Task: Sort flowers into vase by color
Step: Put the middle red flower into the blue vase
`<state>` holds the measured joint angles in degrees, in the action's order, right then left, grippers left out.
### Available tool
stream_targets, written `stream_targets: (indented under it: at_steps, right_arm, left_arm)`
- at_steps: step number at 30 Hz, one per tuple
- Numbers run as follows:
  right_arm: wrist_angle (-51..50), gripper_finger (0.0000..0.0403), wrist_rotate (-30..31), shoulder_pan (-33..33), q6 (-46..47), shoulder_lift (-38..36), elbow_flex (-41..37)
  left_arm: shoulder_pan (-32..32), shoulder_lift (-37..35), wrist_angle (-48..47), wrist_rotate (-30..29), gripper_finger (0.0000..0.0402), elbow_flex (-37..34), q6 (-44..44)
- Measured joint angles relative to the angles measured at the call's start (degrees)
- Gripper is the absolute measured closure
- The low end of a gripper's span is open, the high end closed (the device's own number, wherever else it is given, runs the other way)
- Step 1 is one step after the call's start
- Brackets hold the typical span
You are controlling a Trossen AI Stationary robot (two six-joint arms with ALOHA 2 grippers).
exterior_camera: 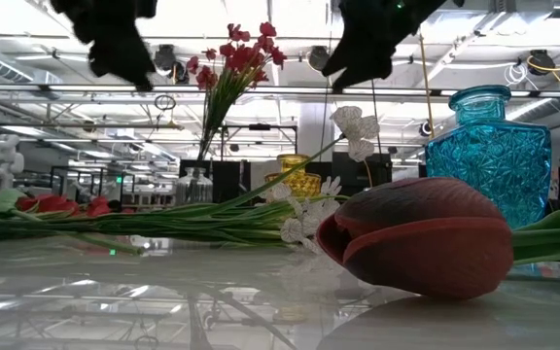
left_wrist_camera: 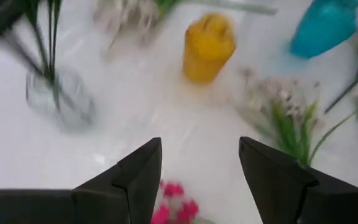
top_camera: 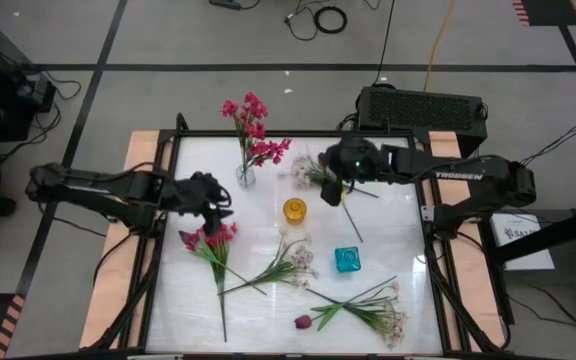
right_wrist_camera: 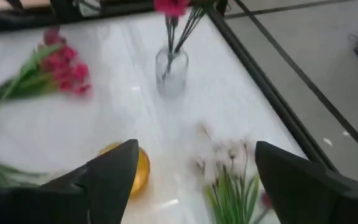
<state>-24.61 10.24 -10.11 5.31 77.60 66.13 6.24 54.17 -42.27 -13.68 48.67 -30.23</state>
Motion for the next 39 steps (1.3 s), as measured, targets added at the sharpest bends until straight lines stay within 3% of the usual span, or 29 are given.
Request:
stream_targets:
  at_steps: [9, 12, 17, 22, 29, 39]
  right_arm:
    - [-3.6, 0.0091, 0.2, 1.7, -0.9, -0.4, 0.0]
    - [-4.9, 0.0091, 0.0, 2.0, -0.5, -0.5, 0.0]
    - [-5.6, 0.0092, -0.1, 2.5, -0.1, -0.5, 0.0]
    - [-5.6, 0.0092, -0.1, 4.1, 1.1, -0.5, 0.0]
    - [-5.5, 0.0092, -0.1, 6.9, 1.5, -0.5, 0.0]
    - [-5.3, 0.0092, -0.1, 8.0, 1.2, -0.5, 0.0]
  left_arm:
    - [11.7, 0.0, -0.4, -0.3, 0.0181, -8.4, -19.7]
    - [15.6, 0.0, -0.4, -0.4, 0.0181, -9.5, -21.8]
    - [20.5, 1.6, 6.0, -1.4, 0.0181, -12.2, -11.3]
    - [22.5, 8.4, 12.8, -1.1, 0.0181, -13.0, -1.8]
    - [22.5, 20.7, 25.8, 5.5, 0.0181, -13.1, 9.5]
    - [22.5, 28.3, 24.2, 7.9, 0.0188, -13.0, 11.6]
